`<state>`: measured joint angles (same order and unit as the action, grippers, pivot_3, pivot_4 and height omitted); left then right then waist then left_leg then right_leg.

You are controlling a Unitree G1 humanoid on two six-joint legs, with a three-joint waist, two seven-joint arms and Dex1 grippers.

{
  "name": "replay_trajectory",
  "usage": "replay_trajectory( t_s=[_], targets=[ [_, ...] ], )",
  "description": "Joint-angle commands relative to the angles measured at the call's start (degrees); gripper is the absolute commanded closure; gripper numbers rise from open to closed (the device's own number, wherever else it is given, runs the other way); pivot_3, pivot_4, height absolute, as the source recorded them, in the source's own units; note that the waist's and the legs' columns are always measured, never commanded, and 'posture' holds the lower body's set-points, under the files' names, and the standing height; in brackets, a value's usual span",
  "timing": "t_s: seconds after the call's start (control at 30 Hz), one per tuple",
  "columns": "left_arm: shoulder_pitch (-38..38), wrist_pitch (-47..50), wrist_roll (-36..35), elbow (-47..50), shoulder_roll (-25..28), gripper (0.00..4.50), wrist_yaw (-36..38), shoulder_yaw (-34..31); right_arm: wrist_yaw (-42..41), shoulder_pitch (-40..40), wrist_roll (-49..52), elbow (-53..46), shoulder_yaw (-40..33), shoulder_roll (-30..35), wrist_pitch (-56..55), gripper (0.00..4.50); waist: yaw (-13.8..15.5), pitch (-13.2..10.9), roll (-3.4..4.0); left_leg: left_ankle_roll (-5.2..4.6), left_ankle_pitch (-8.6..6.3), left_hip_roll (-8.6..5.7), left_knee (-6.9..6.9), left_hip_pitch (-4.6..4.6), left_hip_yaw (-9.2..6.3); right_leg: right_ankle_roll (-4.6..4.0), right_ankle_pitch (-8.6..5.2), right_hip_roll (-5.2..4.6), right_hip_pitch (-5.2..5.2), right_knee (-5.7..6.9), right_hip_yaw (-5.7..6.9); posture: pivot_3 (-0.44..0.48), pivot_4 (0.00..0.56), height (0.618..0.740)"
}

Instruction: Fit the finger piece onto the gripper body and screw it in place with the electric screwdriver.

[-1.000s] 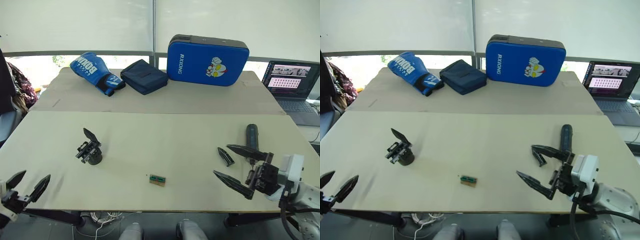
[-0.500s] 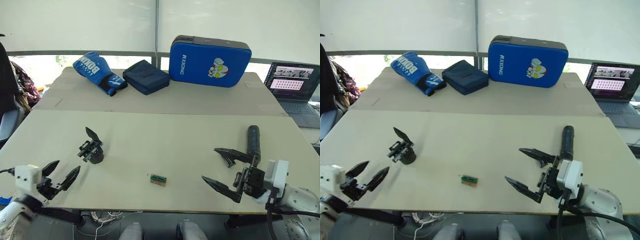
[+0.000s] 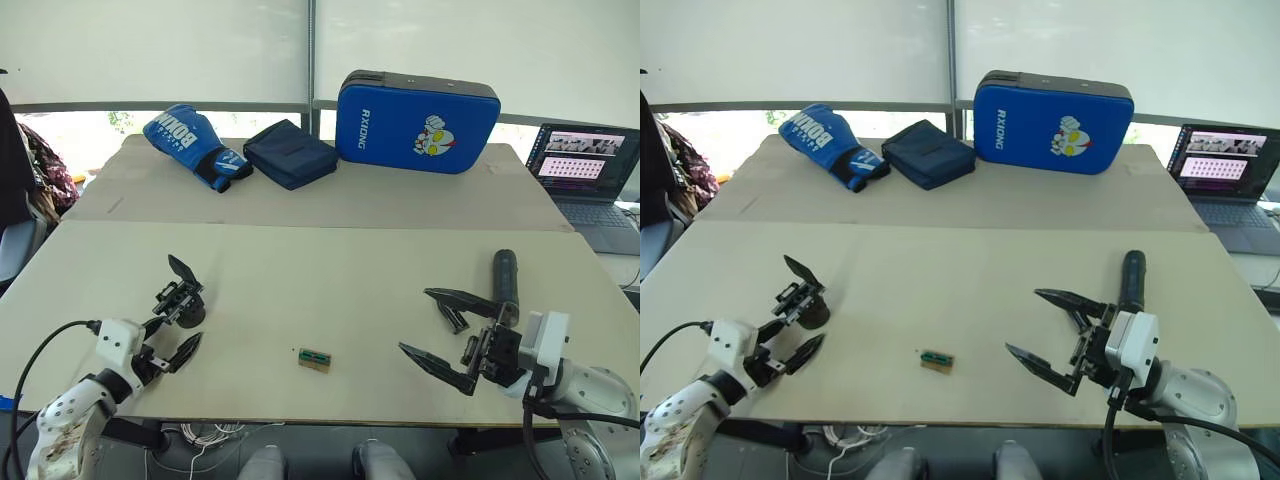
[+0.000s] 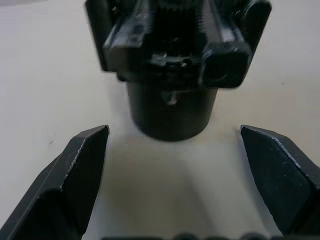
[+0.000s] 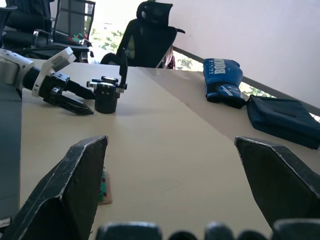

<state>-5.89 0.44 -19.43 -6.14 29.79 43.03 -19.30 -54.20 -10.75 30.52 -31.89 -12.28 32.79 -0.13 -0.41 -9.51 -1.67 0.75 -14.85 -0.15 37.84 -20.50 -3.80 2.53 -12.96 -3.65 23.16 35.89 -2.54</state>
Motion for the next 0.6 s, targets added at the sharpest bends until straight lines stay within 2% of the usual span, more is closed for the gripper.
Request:
replay_trajectory(
  t_s=[0.03, 0.23, 0.33, 0.4, 0.43, 0.47, 0.53, 0.6],
  targets=[
    [1.55, -2.34, 1.50, -2.57, -0.67, 0.06, -0.81, 1.43, 0.97, 0.14, 0.54, -1.67, -1.08, 0.26, -1.07, 0.00, 0.06, 0.06, 0.12, 0.00, 0.00, 0.00, 0.00, 0.01, 0.00, 0.00, 0.00, 0.00, -0.01, 0.01, -0.01, 0.000, 0.150, 0.740],
    [5.04, -4.67, 1.58, -6.68, -1.31, 0.06, -0.50, 2.07, 1.87, -0.76, 0.12, -2.22, -0.60, 0.03, -1.20, 0.00, 0.57, 0.15, 0.35, 0.00, 0.00, 0.00, 0.00, 0.10, 0.00, 0.02, -0.01, 0.03, -0.06, 0.08, -0.01, 0.000, 0.150, 0.740],
    [7.04, -5.84, 1.60, -8.31, -1.29, 0.85, 0.37, 2.80, 2.05, -1.43, -0.02, -2.06, -0.53, 0.03, -1.53, 0.00, 0.63, 0.15, 0.35, 0.00, 0.00, 0.00, 0.00, 0.11, 0.01, 0.02, -0.01, 0.05, -0.06, 0.09, -0.02, 0.000, 0.150, 0.740],
    [8.27, -5.86, 1.96, -9.21, -1.14, 0.85, 0.68, 3.64, 2.11, -2.12, 0.05, -2.03, -0.66, -0.03, -1.66, 0.00, 0.74, 0.15, 0.35, 0.00, 0.00, 0.01, 0.00, 0.10, 0.00, 0.02, -0.01, 0.06, -0.06, 0.08, -0.02, 0.000, 0.150, 0.740],
    [8.60, -5.52, 2.16, -9.59, -1.06, 1.38, 0.61, 4.00, 2.10, -2.48, 0.10, -2.07, -0.71, -0.06, -1.73, 0.00, 0.77, 0.15, 0.35, 0.00, 0.00, 0.00, 0.00, 0.10, 0.00, 0.02, -0.01, 0.06, -0.06, 0.08, -0.02, 0.000, 0.150, 0.740],
    [8.71, -5.38, 2.41, -9.90, -0.95, 1.42, 0.62, 4.34, 2.07, -2.77, 0.11, -2.12, -0.74, -0.08, -1.84, 0.00, 0.75, 0.15, 0.35, 0.00, 0.00, 0.00, 0.00, 0.09, 0.00, 0.02, -0.01, 0.07, -0.05, 0.08, -0.02, 0.000, 0.150, 0.740],
    [8.69, -5.16, 2.36, -10.04, -0.85, 2.07, 0.97, 4.79, 2.04, -3.17, 0.12, -2.15, -0.78, -0.07, -2.04, 0.00, 0.76, 0.16, 0.36, 0.00, 0.00, 0.00, 0.00, 0.10, 0.00, 0.01, -0.01, 0.07, -0.06, 0.08, -0.04, 0.000, 0.150, 0.740],
    [8.38, -5.86, 1.31, -8.95, -1.18, 2.14, 1.92, 4.80, 2.11, -3.65, 0.08, -2.04, -1.01, -0.10, -2.41, 0.00, 0.75, 0.16, 0.36, 0.00, 0.00, 0.01, 0.00, 0.11, 0.00, 0.01, -0.01, 0.07, -0.06, 0.08, -0.04, 0.000, 0.150, 0.740]
  ],
)
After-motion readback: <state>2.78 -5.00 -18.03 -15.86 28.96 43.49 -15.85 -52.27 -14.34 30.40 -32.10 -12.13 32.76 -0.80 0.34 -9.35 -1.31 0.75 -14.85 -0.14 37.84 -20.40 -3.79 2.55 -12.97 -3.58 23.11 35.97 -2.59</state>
